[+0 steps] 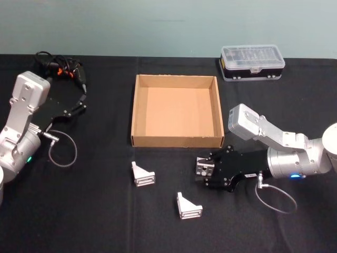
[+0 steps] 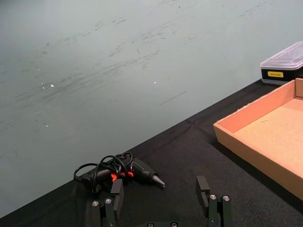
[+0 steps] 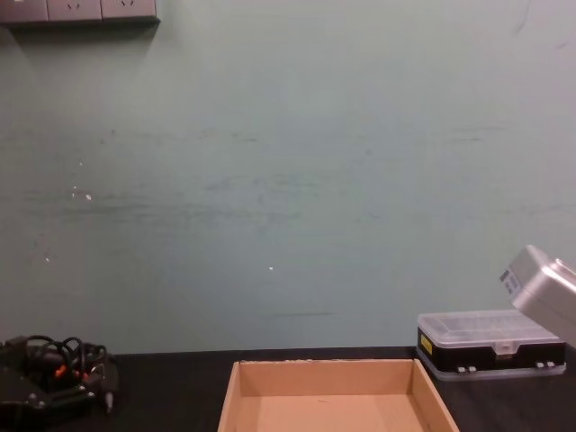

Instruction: Use one hand to pick up the angle iron from the table and place it into the box.

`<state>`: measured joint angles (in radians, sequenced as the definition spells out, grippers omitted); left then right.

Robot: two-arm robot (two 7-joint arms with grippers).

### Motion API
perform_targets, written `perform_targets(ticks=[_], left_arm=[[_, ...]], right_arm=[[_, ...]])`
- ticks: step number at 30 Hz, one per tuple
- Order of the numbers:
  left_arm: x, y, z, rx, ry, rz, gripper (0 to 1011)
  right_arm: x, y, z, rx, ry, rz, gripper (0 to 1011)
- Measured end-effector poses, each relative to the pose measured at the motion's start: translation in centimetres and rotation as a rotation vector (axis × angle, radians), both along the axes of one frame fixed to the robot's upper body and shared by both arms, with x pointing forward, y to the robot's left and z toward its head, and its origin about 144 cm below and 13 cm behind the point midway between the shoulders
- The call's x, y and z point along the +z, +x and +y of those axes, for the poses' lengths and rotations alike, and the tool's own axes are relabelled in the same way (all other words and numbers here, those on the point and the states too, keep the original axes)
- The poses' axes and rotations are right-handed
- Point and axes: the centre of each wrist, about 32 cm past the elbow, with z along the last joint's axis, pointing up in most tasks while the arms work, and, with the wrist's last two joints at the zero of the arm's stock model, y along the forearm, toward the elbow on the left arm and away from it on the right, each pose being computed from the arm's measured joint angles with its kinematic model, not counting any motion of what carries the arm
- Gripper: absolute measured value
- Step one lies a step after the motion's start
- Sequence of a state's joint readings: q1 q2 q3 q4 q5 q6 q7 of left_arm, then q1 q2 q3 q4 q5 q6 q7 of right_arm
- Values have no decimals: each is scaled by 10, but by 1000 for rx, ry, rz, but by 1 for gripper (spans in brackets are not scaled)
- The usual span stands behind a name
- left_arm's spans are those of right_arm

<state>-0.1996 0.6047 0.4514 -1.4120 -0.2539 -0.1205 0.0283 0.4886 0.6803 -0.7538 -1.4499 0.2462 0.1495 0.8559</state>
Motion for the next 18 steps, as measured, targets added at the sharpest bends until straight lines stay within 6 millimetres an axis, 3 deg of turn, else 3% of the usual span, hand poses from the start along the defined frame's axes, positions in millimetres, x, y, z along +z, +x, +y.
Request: perform_targets(ticks=[12,18], left_arm=[[0,0,0,0,0,0,1000],[0,0,0,0,0,0,1000]], right_arm=[[-1,-1,1,-5,6,-10,98],[0,-3,4,-5,12,-17,82]])
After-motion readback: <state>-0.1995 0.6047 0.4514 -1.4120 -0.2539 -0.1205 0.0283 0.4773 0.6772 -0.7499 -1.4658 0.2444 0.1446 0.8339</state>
